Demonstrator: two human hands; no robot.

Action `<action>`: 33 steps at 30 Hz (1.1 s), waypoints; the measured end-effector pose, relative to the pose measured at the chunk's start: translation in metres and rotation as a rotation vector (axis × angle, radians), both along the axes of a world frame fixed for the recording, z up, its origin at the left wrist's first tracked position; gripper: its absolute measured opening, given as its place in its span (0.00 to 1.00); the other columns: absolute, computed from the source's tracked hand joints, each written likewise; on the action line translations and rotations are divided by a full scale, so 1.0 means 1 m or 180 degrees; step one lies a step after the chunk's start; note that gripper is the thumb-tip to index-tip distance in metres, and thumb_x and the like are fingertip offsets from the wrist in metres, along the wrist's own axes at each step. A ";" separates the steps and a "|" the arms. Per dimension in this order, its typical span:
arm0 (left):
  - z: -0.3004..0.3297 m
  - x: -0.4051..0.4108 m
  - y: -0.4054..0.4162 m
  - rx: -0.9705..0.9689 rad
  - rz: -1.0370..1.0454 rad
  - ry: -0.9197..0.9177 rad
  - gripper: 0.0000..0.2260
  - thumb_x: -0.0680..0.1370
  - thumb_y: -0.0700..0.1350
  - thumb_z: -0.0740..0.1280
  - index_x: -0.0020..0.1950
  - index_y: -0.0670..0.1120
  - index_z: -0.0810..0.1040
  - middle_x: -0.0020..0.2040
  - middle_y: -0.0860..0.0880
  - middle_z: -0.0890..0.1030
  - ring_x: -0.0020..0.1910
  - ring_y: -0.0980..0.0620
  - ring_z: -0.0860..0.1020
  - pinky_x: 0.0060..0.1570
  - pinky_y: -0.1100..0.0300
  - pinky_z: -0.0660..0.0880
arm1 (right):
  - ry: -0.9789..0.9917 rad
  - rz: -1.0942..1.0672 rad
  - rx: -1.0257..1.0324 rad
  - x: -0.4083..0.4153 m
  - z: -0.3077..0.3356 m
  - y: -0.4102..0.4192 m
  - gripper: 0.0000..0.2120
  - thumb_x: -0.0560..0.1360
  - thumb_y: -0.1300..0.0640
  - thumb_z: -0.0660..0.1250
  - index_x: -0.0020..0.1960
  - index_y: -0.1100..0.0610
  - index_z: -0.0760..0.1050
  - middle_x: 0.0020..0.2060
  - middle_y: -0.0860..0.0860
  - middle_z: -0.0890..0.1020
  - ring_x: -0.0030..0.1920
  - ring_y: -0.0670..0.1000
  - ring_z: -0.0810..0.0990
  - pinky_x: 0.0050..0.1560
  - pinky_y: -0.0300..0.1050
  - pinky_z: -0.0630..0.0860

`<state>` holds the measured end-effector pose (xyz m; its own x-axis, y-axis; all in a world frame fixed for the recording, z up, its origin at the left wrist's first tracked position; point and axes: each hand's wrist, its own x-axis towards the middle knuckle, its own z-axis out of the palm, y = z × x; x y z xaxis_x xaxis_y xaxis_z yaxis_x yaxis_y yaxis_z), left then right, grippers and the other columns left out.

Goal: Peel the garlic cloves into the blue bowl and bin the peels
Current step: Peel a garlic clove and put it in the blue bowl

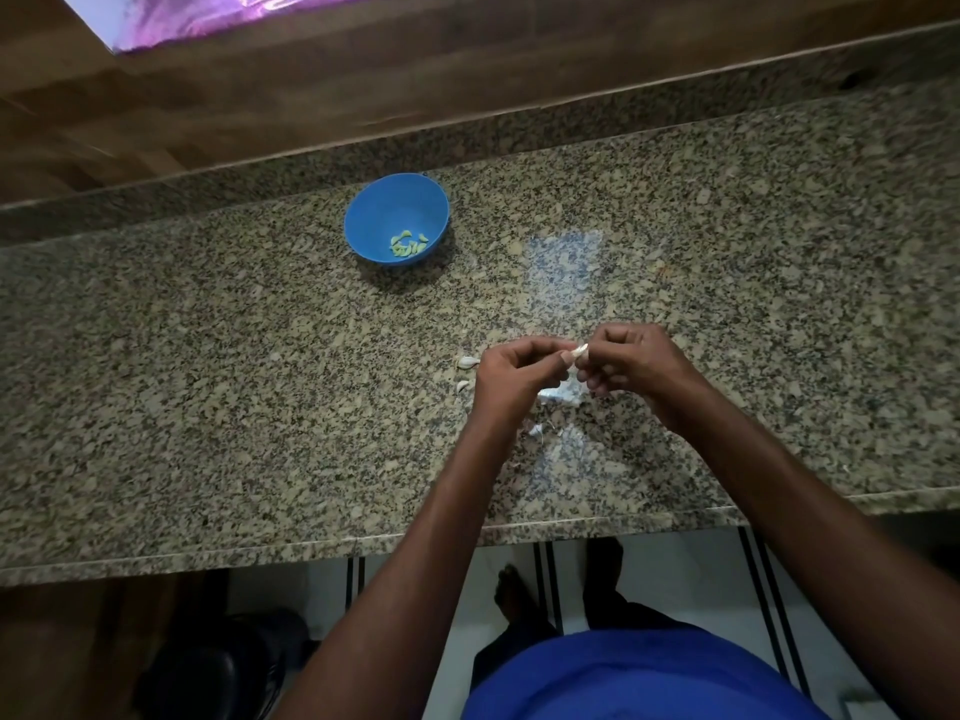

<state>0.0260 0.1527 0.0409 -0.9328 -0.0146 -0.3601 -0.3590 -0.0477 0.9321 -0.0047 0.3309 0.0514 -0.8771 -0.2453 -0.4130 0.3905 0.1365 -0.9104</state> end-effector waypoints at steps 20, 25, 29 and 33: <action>0.000 0.001 -0.003 -0.0552 0.0191 0.0161 0.05 0.80 0.41 0.72 0.53 0.44 0.87 0.45 0.47 0.87 0.44 0.52 0.85 0.41 0.61 0.81 | 0.0064 -0.0565 0.0206 0.002 -0.010 0.001 0.06 0.77 0.64 0.72 0.51 0.68 0.81 0.40 0.60 0.86 0.39 0.57 0.85 0.44 0.49 0.85; 0.006 -0.005 -0.002 -0.1220 0.0182 0.0375 0.03 0.78 0.44 0.75 0.50 0.47 0.86 0.42 0.50 0.85 0.38 0.56 0.83 0.33 0.66 0.78 | 0.0299 -0.0527 0.0422 0.002 -0.006 0.000 0.04 0.77 0.65 0.72 0.49 0.67 0.82 0.38 0.59 0.86 0.37 0.56 0.85 0.42 0.51 0.85; 0.012 -0.008 0.003 -0.1080 -0.0078 0.0323 0.08 0.74 0.47 0.78 0.50 0.46 0.86 0.42 0.49 0.86 0.41 0.53 0.86 0.41 0.57 0.85 | 0.0448 -0.0436 0.0521 0.002 -0.004 -0.001 0.04 0.77 0.65 0.73 0.48 0.66 0.82 0.37 0.58 0.86 0.35 0.56 0.85 0.39 0.48 0.84; 0.005 -0.006 0.003 -0.1037 0.0061 0.0121 0.04 0.75 0.40 0.77 0.48 0.46 0.86 0.41 0.47 0.86 0.43 0.47 0.86 0.45 0.46 0.85 | 0.0462 -0.0419 0.0560 0.001 -0.006 -0.004 0.03 0.76 0.65 0.73 0.48 0.66 0.82 0.37 0.58 0.87 0.35 0.56 0.86 0.38 0.46 0.83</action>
<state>0.0198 0.1556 0.0454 -0.9440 -0.1409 -0.2983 -0.3255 0.2489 0.9122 -0.0036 0.3274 0.0454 -0.9499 -0.0607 -0.3067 0.2824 0.2545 -0.9249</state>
